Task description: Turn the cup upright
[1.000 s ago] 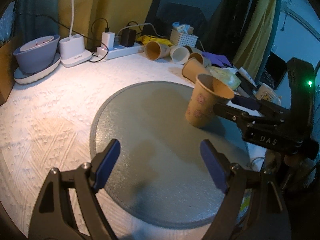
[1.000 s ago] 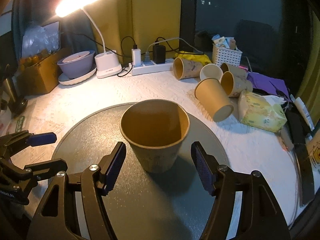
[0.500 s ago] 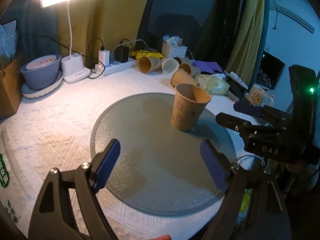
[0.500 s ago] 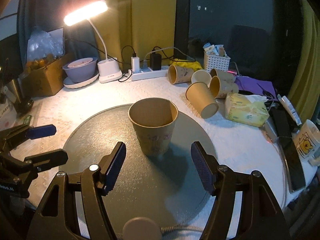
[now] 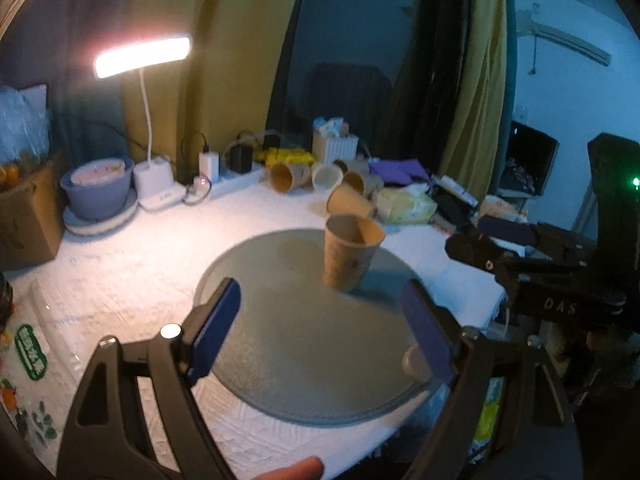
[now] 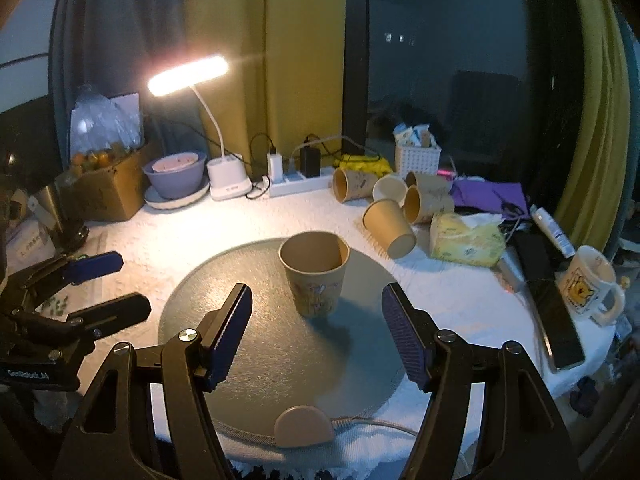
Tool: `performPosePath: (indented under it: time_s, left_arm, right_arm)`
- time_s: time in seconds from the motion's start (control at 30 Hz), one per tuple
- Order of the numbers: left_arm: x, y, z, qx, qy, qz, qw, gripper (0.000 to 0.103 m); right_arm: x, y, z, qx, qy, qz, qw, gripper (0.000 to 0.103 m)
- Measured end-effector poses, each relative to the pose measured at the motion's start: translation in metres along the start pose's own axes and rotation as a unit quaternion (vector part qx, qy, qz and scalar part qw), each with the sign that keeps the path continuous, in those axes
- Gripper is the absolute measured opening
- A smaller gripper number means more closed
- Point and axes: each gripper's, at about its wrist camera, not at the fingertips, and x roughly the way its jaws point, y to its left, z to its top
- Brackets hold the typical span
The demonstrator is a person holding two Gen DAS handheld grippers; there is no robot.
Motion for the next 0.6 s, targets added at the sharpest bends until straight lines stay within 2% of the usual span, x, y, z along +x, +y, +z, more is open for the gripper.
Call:
performPosePath:
  time_s: [0.37, 0.6]
  left_arm:
    - [-0.048, -0.022, 0.016, 0.033, -0.084, -0.017, 0.9958, 0.083]
    - [-0.072, -0.041, 0.016, 0.050, -0.113, -0.032, 0.9918, 0.083]
  right_arm:
    - [-0.061, 0.010, 0.006, -0.013, -0.055, -0.020, 0.998, 0.071]
    - [-0.096, 0.021, 0.004, -0.022, -0.091, -0.032, 0.995, 0.071]
